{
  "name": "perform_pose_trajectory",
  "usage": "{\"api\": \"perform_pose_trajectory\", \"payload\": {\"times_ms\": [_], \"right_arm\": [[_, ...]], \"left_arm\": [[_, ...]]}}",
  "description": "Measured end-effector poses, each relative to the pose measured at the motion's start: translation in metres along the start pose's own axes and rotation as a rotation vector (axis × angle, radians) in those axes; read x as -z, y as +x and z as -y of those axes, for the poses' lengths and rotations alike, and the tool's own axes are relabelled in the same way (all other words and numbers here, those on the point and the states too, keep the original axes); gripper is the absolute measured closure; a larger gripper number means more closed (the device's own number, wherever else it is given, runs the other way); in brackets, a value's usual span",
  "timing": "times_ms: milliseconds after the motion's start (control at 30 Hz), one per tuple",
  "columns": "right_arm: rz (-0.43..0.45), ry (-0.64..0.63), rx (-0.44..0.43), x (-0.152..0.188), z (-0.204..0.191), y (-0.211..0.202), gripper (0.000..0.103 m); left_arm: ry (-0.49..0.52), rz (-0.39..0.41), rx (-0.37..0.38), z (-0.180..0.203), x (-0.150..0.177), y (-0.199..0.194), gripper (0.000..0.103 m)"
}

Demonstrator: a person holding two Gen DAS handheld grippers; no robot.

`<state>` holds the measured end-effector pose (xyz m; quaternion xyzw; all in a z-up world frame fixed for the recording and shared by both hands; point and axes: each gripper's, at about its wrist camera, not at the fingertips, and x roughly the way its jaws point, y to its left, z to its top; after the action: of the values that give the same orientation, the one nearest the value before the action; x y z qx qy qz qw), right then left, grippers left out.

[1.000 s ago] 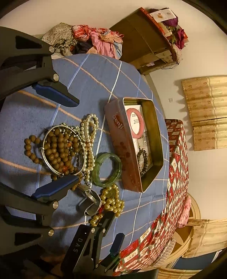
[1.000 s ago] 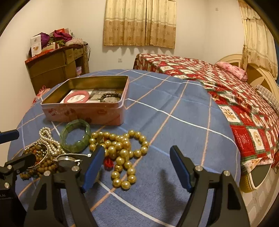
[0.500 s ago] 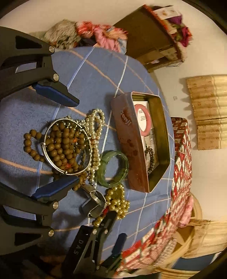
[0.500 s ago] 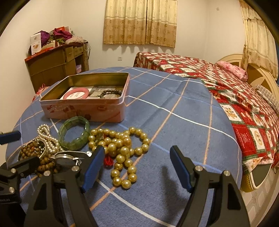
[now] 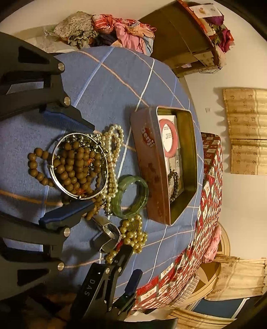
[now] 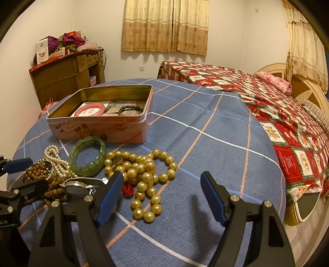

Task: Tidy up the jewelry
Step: 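Grasp the silver bangle with the left tool while the right tool grasps a gold bead strand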

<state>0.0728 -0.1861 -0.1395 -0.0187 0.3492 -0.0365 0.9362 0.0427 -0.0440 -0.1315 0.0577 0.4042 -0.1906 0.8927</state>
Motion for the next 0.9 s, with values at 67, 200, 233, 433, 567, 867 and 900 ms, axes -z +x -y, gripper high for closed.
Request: {"api": "perform_pose_trajectory", "payload": {"times_ms": [67,200,233,433,567,867,900], "right_arm": [[0.001,0.002,-0.002,0.000,0.000,0.000,0.023],[0.002,0.011,-0.008,-0.001,0.002,-0.001,0.023],[0.000,0.013,-0.010,-0.001,0.003,-0.001,0.023],[-0.034,0.017,-0.029,-0.002,0.007,0.005,0.033],[-0.053,-0.002,-0.052,-0.004,0.004,0.007,0.039],[-0.087,-0.098,-0.092,-0.013,-0.011,0.016,0.091],[-0.090,-0.100,-0.101,-0.013,-0.011,0.014,0.090]], "left_arm": [[0.000,0.017,-0.009,-0.002,-0.001,-0.005,0.036],[0.007,0.060,-0.035,-0.005,-0.007,-0.015,0.036],[0.010,0.070,-0.043,-0.006,-0.009,-0.017,0.036],[0.008,0.108,-0.079,-0.017,-0.021,-0.019,0.036],[0.002,0.119,-0.080,-0.023,-0.025,-0.019,0.036],[0.004,0.127,-0.084,-0.026,-0.028,-0.018,0.036],[0.003,0.129,-0.085,-0.026,-0.028,-0.019,0.036]]}}
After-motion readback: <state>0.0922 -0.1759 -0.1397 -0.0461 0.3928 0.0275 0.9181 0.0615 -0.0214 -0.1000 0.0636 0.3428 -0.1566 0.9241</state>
